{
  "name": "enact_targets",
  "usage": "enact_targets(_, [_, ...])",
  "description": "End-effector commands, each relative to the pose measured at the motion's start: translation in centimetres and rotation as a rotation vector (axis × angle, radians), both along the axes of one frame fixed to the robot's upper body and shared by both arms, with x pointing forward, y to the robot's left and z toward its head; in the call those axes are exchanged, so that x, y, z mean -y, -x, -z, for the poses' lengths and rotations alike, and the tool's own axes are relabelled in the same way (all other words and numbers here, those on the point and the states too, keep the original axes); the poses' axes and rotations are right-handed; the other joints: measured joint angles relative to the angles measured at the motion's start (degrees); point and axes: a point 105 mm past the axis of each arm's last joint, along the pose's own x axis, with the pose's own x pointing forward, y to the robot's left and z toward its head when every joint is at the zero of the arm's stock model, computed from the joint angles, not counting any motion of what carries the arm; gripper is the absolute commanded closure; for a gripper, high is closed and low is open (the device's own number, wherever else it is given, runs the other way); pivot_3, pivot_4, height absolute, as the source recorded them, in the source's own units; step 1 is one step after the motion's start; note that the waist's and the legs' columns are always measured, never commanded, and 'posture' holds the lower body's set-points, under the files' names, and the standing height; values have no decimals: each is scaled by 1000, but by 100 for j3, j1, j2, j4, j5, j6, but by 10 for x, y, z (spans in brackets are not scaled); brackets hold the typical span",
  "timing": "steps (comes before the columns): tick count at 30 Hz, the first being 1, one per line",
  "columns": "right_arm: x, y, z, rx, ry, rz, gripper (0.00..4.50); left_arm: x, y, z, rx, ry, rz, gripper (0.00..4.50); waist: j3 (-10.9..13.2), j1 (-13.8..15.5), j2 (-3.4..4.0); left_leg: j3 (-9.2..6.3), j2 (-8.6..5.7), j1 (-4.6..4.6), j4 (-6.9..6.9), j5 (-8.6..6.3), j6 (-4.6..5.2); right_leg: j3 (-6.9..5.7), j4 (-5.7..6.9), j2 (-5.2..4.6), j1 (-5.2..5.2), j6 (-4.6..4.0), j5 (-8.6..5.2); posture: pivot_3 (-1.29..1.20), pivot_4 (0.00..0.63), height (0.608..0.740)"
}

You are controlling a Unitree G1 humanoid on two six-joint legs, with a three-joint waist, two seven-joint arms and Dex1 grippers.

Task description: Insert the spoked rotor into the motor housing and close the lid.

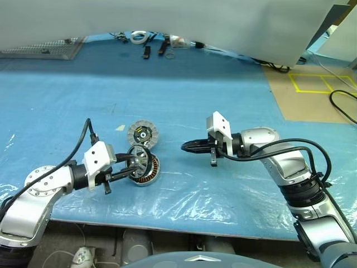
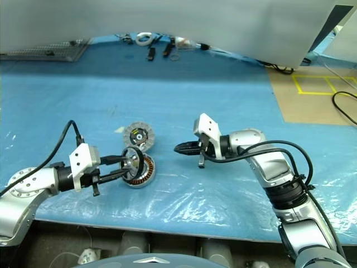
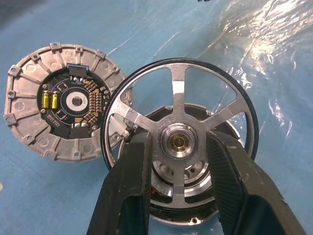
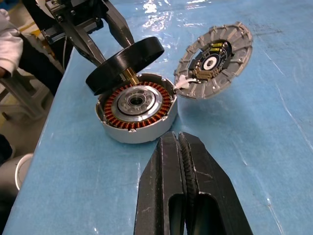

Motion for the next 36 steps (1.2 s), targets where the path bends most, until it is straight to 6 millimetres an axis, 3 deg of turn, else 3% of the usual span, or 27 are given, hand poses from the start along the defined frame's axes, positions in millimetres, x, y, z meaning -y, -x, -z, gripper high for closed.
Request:
enact_targets(1, [-2, 2, -8, 44, 0, -14, 4500, -1, -1, -5, 29, -12, 10, 3186, 0, 0, 0, 0, 0, 0, 0, 0, 0, 0, 0, 0, 0, 1, 0, 0, 150, 740])
enact_targets(36, [2, -6, 5, 64, 28, 54, 4500, 0, -4, 13, -34, -78, 59, 3186, -3, 7, 4, 0, -3, 5, 6, 0, 1, 1, 7, -2, 4, 2, 1, 0, 150, 740])
